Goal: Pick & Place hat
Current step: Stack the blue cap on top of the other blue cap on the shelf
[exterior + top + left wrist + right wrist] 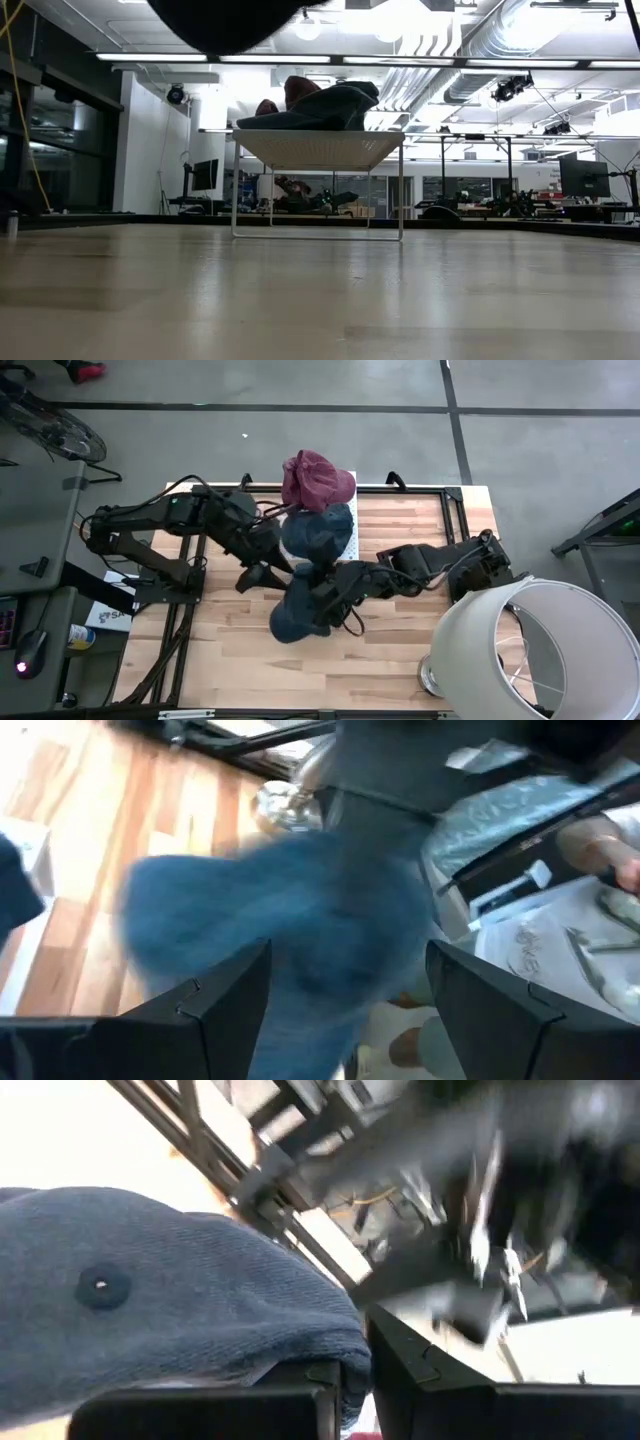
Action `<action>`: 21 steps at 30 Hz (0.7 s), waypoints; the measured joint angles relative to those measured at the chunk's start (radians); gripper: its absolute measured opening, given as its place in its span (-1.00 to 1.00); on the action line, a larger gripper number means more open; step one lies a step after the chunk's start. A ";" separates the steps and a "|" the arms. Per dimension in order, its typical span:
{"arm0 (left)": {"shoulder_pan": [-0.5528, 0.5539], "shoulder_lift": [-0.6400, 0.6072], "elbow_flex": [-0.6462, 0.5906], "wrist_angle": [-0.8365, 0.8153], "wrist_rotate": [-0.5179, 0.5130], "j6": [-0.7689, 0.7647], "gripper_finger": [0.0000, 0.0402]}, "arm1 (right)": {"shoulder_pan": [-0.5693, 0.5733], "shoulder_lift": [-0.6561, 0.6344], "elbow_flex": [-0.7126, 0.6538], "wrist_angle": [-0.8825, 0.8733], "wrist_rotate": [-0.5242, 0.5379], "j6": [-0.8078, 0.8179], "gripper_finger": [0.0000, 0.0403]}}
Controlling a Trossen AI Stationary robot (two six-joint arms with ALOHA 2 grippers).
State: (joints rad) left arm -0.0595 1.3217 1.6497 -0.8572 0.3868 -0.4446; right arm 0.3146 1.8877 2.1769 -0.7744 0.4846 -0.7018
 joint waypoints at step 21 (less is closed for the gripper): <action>-0.001 -0.023 0.014 -0.015 -0.187 0.048 0.32 | -0.029 0.001 0.000 0.087 0.024 -0.023 -0.90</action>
State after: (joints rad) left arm -0.0601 1.2991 1.6642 -0.8719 0.1997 -0.3969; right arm 0.2859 1.8885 2.1773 -0.6877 0.5091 -0.7252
